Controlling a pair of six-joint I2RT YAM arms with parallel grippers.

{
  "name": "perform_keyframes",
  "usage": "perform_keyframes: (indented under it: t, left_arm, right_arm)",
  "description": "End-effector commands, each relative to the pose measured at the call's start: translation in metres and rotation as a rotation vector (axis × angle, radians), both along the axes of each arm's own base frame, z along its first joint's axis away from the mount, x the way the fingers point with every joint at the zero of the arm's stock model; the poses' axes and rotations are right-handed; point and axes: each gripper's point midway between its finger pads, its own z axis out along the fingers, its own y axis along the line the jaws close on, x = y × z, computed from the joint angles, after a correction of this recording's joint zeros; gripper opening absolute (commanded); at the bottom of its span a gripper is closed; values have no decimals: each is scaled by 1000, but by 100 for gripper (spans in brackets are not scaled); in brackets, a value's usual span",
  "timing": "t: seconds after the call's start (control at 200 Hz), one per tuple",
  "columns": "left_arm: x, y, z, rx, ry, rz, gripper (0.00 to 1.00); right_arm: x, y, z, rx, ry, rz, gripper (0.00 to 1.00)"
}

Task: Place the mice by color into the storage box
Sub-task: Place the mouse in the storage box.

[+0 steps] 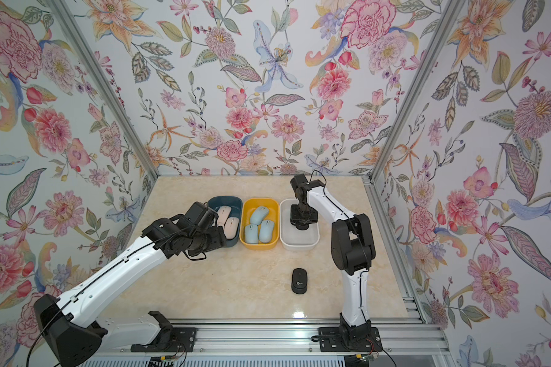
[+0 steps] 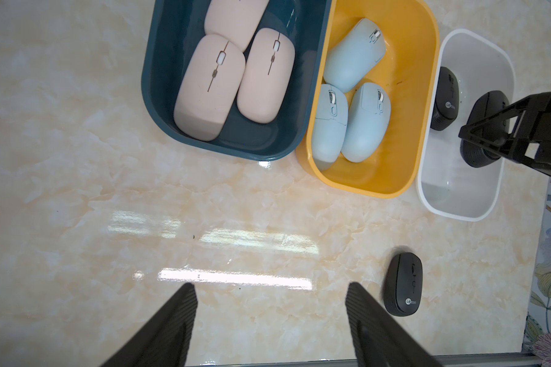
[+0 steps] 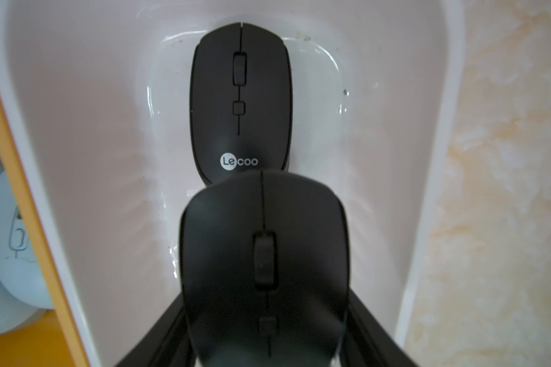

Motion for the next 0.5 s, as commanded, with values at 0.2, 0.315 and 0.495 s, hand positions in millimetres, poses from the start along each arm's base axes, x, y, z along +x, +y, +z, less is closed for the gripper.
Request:
perform_keyframes:
  t: [0.2,0.315,0.495]
  left_arm:
    - [4,5,5,16,-6,18,77]
    - [4,3,5,17,-1,14,77]
    - [7,1,6,17,-2,8,77]
  right_arm:
    - [-1,-8,-26,2,48,-17,54]
    - [-5,-10,-36,-3,66,-15,54]
    - [-8,-10,-43,-3,87,-19,54]
